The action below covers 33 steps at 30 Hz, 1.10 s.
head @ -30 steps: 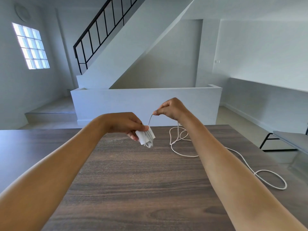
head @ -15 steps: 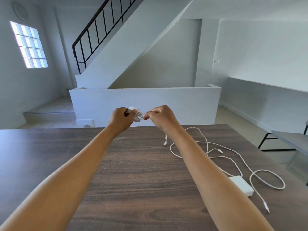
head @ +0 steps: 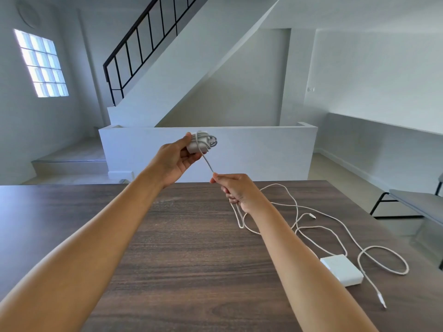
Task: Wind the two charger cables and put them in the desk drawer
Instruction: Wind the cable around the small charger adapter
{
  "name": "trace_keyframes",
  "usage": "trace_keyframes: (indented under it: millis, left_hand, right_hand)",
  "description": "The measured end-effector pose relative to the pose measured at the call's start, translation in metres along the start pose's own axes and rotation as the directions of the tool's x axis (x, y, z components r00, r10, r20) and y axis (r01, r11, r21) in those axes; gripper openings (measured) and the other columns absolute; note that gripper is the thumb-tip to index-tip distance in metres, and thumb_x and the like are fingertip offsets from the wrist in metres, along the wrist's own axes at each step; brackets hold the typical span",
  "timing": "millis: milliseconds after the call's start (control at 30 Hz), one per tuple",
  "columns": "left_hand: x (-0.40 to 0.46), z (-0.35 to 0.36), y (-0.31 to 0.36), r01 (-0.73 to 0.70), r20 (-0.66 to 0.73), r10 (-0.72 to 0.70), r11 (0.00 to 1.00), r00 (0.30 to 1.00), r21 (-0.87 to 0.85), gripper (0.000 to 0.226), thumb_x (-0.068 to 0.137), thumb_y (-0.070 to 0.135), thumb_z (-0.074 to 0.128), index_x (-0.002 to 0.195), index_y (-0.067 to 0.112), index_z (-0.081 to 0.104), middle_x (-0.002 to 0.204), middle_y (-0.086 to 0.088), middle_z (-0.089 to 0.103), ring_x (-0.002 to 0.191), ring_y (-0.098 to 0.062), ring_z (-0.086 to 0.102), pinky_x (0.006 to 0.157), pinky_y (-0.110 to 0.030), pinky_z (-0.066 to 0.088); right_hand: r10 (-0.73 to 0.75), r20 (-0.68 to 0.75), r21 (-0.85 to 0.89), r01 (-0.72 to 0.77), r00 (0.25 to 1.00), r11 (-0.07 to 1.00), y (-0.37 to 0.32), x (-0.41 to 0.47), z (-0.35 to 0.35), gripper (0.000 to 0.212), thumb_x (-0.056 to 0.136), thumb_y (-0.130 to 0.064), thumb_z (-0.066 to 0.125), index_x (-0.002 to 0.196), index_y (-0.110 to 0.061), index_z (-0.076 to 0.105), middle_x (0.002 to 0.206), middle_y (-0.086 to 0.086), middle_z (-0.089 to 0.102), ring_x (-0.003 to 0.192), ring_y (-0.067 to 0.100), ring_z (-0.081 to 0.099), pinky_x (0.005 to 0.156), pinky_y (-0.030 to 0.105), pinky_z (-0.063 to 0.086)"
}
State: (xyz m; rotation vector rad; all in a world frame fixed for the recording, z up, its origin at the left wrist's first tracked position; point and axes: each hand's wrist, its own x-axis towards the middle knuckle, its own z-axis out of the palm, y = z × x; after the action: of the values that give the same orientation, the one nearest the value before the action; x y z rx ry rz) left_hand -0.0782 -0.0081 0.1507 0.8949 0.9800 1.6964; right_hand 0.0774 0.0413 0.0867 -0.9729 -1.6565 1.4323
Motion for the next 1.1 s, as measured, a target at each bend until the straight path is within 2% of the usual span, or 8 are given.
trace_keyframes:
  millis: [367, 433, 567, 667, 733, 867, 1000, 1100]
  left_hand:
    - [-0.011, -0.022, 0.014, 0.001, 0.264, -0.126, 0.904, 0.956, 0.427, 0.033, 0.082, 0.031, 0.061, 0.099, 0.003, 0.067, 0.085, -0.007, 0.074, 0.077, -0.013, 0.07, 0.071, -0.019, 0.057]
    - [-0.012, -0.025, 0.016, -0.021, 0.29, -0.157, 0.848, 0.944, 0.53, 0.044, 0.07, 0.036, 0.067, 0.099, 0.002, 0.068, 0.089, -0.008, 0.075, 0.082, -0.014, 0.07, 0.073, -0.02, 0.057]
    - [-0.011, -0.028, 0.019, -0.14, 0.277, -0.104, 0.666, 0.955, 0.733, 0.025, 0.088, 0.021, 0.061, 0.104, 0.005, 0.07, 0.101, -0.007, 0.072, 0.089, -0.016, 0.069, 0.081, -0.024, 0.057]
    - [-0.01, -0.033, 0.022, -0.223, 0.264, -0.03, 0.448, 0.964, 0.866, 0.025, 0.083, 0.031, 0.066, 0.102, 0.016, 0.072, 0.095, -0.001, 0.072, 0.086, -0.013, 0.068, 0.081, -0.022, 0.056]
    - [-0.01, -0.036, 0.021, -0.26, 0.279, 0.012, 0.404, 0.96, 0.877, 0.024, 0.082, 0.035, 0.066, 0.097, 0.017, 0.073, 0.086, 0.0, 0.073, 0.078, -0.009, 0.069, 0.074, -0.016, 0.055]
    - [-0.005, -0.035, 0.007, -0.251, 0.25, 0.064, 0.451, 0.966, 0.857, 0.033, 0.092, 0.033, 0.055, 0.1, 0.005, 0.071, 0.09, -0.011, 0.071, 0.078, -0.014, 0.068, 0.071, -0.017, 0.054]
    - [-0.005, -0.034, -0.006, -0.09, 0.214, -0.072, 0.746, 0.974, 0.659, 0.031, 0.096, 0.027, 0.048, 0.109, -0.001, 0.054, 0.11, -0.016, 0.065, 0.098, -0.028, 0.069, 0.09, -0.035, 0.055]
    - [-0.005, -0.032, -0.009, -0.087, 0.206, -0.047, 0.8, 0.977, 0.594, 0.029, 0.096, 0.021, 0.049, 0.108, -0.005, 0.055, 0.105, -0.018, 0.068, 0.093, -0.027, 0.07, 0.084, -0.029, 0.057]
  right_hand:
    - [-0.113, -0.152, -0.221, 0.078, 0.982, 0.972, -0.036, 0.026, -0.024, 0.027, 0.078, -0.026, 0.078, 0.087, -0.001, 0.074, 0.029, -0.014, 0.039, 0.028, -0.001, 0.04, 0.035, 0.007, 0.026]
    - [-0.16, -0.149, -0.312, 0.107, 0.976, 0.944, -0.05, 0.028, -0.023, 0.026, 0.074, -0.026, 0.081, 0.084, -0.003, 0.076, 0.044, -0.013, 0.051, 0.044, 0.0, 0.046, 0.043, 0.011, 0.031]
    - [-0.225, -0.13, -0.462, 0.142, 0.966, 0.875, -0.07, 0.034, -0.016, 0.025, 0.072, -0.028, 0.082, 0.082, -0.007, 0.077, 0.08, 0.003, 0.068, 0.077, 0.013, 0.057, 0.057, 0.019, 0.04]
    - [-0.242, -0.146, -0.486, 0.144, 0.959, 0.862, -0.079, 0.036, -0.014, 0.021, 0.075, -0.027, 0.079, 0.083, -0.007, 0.077, 0.087, 0.005, 0.071, 0.078, 0.014, 0.057, 0.056, 0.018, 0.039]
    - [-0.258, -0.142, -0.5, 0.155, 0.956, 0.852, -0.083, 0.035, -0.012, 0.019, 0.077, -0.026, 0.077, 0.083, -0.008, 0.077, 0.088, 0.007, 0.072, 0.078, 0.015, 0.057, 0.055, 0.018, 0.038]
    - [-0.293, -0.108, -0.516, 0.199, 0.95, 0.833, -0.084, 0.032, -0.003, 0.017, 0.08, -0.023, 0.074, 0.086, -0.008, 0.078, 0.094, 0.006, 0.074, 0.091, 0.018, 0.064, 0.069, 0.02, 0.041]
    - [-0.307, -0.103, -0.517, 0.213, 0.946, 0.829, -0.08, 0.029, 0.0, 0.017, 0.083, -0.022, 0.071, 0.089, -0.008, 0.078, 0.101, 0.006, 0.074, 0.098, 0.017, 0.064, 0.075, 0.019, 0.038]
    - [-0.298, -0.1, -0.521, 0.205, 0.949, 0.828, -0.079, 0.027, -0.001, 0.017, 0.084, -0.022, 0.07, 0.089, -0.008, 0.078, 0.1, 0.005, 0.074, 0.096, 0.015, 0.064, 0.075, 0.019, 0.038]
